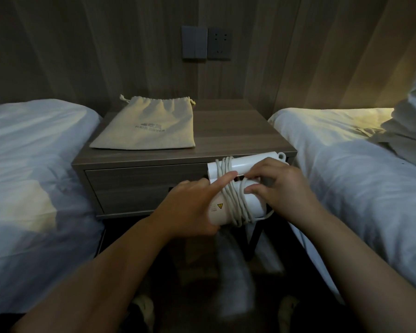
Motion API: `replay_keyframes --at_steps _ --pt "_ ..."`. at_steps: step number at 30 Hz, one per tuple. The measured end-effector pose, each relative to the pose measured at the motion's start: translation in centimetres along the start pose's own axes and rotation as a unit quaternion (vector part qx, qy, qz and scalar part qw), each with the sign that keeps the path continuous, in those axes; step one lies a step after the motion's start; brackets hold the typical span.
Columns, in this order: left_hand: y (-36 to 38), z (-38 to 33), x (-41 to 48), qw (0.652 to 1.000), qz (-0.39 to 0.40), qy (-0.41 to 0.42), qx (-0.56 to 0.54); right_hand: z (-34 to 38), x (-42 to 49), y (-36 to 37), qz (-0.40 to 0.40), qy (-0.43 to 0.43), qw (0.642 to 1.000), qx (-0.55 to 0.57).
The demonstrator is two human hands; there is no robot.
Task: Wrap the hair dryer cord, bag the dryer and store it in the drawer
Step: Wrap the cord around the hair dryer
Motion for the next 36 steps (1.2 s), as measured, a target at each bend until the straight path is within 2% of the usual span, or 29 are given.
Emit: replay_keyframes --at_steps 4,7,10,13,17,21,26,30,33,36 --pt "0.0 0.1 -0.1 1.000 0.014 -0.013 -0.010 0.0 0.0 0.0 0.043 0.030 0.999 0.006" --pt "-0.1 0.2 -0.1 0.999 0.033 -0.019 -0.033 0.0 0.0 0.2 0.145 0.020 0.989 0.012" --pt "0.0 0.5 -0.1 0.998 0.048 -0.022 -0.041 -0.4 -0.4 -0.1 0.260 0.050 0.964 0.015" --pt "0.2 0.5 -0.1 0.993 0.072 -0.035 -0.088 -0.4 -0.9 0.0 0.321 0.038 0.946 -0.023" --pt "0.0 0.4 0.0 0.980 0.083 -0.053 -0.173 0.5 -0.6 0.3 0.264 -0.024 0.961 -0.079" --pt "-0.1 0.3 -0.3 0.977 0.078 -0.059 -0.187 0.9 -0.4 0.3 0.217 -0.039 0.971 -0.097" --pt "0.9 0.0 -0.4 0.976 0.095 -0.069 -0.184 -0.3 -0.7 1.1 0.221 -0.025 0.969 -0.111" --pt "1.4 0.0 -0.3 0.980 0.107 -0.063 -0.158 -1.4 -0.8 2.1 0.239 -0.027 0.951 -0.194" --pt "1.4 0.0 -0.2 0.984 0.108 -0.053 -0.131 -1.6 -0.7 2.2 0.242 -0.015 0.956 -0.167" --pt "1.3 0.1 -0.2 0.987 0.103 -0.044 -0.112 -1.8 -0.2 1.9 0.196 -0.003 0.974 -0.118"
Point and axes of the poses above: each hand's wrist, its own x-axis towards the middle knuckle, its own y-axis out of the palm, z = x × y, the point moved 4 cm from there along x, towards the middle knuckle, and after that the axes turned 2 degrees about x, right-handed, at the moved point
